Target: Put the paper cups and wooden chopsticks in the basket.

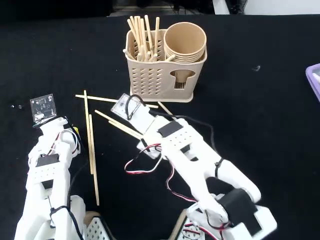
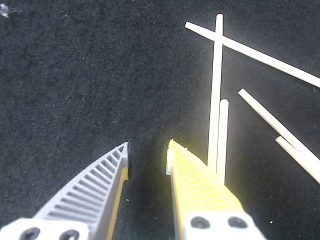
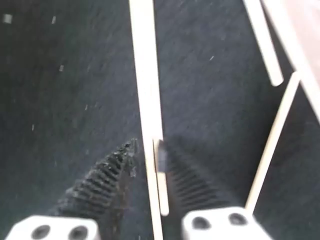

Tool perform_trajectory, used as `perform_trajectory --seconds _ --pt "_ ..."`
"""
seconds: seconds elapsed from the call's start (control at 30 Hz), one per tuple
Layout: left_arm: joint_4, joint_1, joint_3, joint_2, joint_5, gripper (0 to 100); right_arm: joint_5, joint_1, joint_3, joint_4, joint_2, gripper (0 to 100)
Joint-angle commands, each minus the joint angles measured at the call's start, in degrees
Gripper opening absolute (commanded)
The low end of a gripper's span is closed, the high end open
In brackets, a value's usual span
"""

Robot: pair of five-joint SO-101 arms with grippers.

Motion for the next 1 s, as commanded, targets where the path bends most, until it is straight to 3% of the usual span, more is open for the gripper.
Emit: perform_trajectory --seconds 0.0,0.33,0.63,0.97 --pt "-0.97 0.22 -0.31 -0.18 -0.53 13 -1.14 -1.05 -2.95 -5.63 3.03 22.7" --pt "-0.97 0.22 -0.31 -0.18 -0.53 13 -1.14 -4.57 -4.09 -6.77 6.29 23.0" --pt "-0.97 0.22 -0.31 -0.09 -0.53 13 -1.14 -3.08 -1.54 -13.27 6.37 23.0" --pt "-0.97 0.22 -0.31 -0.09 -0.53 13 -1.05 -3.34 -2.15 -12.13 8.04 23.0"
